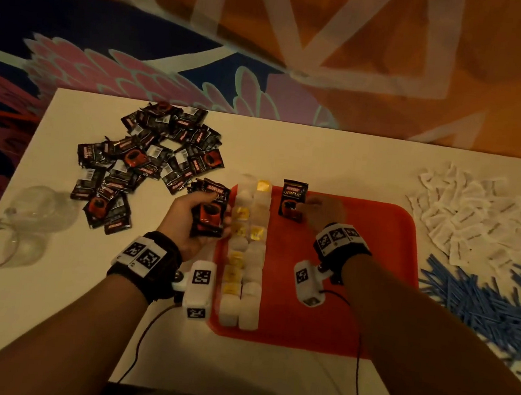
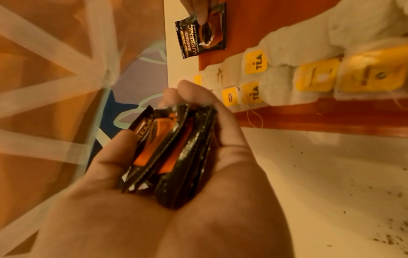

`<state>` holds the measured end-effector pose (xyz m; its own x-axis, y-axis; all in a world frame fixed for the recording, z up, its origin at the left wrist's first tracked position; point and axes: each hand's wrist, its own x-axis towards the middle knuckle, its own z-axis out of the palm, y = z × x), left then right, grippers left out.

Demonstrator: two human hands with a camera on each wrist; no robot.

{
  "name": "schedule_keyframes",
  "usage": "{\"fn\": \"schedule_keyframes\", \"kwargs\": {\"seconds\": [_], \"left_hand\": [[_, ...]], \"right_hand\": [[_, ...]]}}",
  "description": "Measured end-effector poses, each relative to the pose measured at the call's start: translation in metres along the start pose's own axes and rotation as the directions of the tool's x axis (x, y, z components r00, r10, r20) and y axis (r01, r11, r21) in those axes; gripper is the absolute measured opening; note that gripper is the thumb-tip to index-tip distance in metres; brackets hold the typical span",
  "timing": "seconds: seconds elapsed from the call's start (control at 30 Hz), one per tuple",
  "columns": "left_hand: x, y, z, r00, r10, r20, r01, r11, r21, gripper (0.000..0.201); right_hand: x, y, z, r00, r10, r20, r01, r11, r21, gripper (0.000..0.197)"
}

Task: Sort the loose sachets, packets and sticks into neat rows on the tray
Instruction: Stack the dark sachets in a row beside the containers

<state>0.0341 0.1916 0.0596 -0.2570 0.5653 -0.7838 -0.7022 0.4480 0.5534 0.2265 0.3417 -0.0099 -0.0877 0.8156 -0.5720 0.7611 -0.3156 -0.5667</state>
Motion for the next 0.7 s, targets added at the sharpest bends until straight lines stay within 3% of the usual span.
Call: {"fn": "schedule_keyframes", "kwargs": {"seconds": [0.1, 0.27, 0.7], "left_hand": [[0.009, 0.001, -0.01, 0.999, 0.007, -0.034, -0.008, 1.0, -0.029, 0.025], [0.02, 0.0, -0.022, 0.995, 0.026, -0.096, -0.019, 0.998, 0.067, 0.013], [0.021, -0.009, -0.031, 0.989, 0.134, -0.058, -0.117, 0.966, 0.229, 0.013]], "right_hand": [[0.014, -0.003, 0.012, 0.999, 0.032, -0.03, -0.03, 0.998, 0.048, 0.029], [0.023, -0.009, 0.02, 0.998, 0.021, -0.061, -0.02, 1.0, 0.01, 0.022], [0.022, -0.012, 0.021, 0.991, 0.021, -0.129, -0.014, 0.998, 0.055, 0.022]]}}
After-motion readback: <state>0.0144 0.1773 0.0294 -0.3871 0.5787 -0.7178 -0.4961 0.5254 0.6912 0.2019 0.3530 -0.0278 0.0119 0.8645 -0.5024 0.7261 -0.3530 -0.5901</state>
